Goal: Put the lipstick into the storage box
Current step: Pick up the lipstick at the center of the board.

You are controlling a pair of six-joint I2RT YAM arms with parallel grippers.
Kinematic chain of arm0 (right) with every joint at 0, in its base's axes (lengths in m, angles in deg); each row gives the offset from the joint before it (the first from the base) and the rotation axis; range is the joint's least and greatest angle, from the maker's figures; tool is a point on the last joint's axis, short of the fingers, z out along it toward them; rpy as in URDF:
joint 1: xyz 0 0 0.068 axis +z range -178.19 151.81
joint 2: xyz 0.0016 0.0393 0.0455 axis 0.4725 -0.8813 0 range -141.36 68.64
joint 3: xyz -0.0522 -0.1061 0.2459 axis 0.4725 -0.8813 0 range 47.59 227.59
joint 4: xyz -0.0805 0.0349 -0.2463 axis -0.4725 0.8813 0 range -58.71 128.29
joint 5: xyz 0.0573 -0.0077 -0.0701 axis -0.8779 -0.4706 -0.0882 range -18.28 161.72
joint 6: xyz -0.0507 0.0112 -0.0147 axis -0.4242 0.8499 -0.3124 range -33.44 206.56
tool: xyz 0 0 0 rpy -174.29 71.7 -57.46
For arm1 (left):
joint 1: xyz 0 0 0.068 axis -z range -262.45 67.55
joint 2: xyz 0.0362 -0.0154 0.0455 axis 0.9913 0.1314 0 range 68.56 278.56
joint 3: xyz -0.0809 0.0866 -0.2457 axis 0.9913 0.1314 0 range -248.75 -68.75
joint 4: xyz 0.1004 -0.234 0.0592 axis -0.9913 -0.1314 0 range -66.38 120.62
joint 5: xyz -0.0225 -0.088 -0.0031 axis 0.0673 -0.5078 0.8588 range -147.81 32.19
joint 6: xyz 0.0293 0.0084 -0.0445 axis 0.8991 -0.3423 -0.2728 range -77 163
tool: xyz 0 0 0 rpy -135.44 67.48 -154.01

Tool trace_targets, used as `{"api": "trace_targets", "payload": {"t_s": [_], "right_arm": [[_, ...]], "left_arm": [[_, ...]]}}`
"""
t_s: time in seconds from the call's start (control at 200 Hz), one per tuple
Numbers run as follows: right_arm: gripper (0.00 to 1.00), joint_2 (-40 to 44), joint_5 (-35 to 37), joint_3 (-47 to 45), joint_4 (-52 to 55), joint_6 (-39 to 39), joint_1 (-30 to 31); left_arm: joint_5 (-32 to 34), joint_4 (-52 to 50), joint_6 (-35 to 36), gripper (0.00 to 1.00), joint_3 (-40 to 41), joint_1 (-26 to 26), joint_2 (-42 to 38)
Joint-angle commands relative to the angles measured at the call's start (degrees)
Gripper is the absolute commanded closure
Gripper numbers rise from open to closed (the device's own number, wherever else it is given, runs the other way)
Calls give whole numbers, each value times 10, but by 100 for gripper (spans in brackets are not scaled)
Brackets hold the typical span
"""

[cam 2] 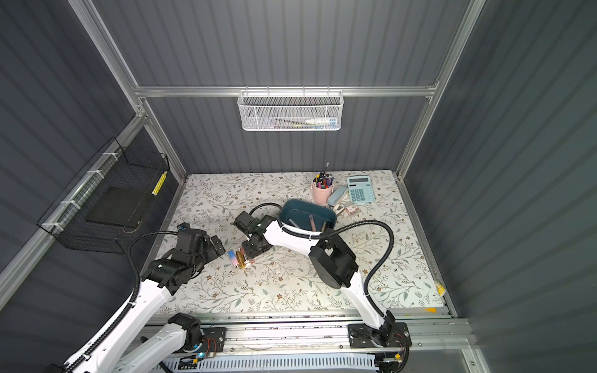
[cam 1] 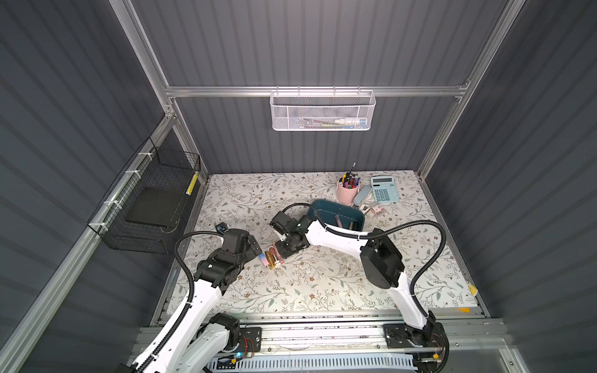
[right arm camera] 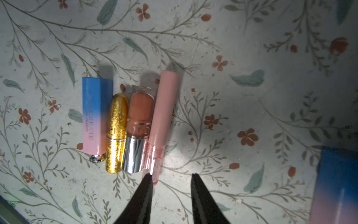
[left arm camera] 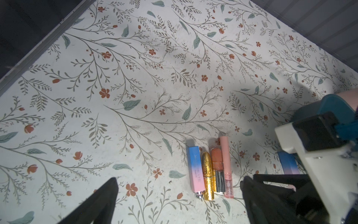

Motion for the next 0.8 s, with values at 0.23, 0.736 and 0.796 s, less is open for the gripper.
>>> {"api": "trace_targets", "payload": {"t_s": [0.23,0.736,0.796], "right_arm": [[63,-43,-17,56,20,-4,2],[64,-84,-11,89,36,-3,3],[64,-87,-6,91,38,-3,3]], "left_arm": [[14,-21,-1,0,-9,2,-17],[20,-29,0,0,-2,2,-24],[21,-29,0,0,-2,2,-24]]}}
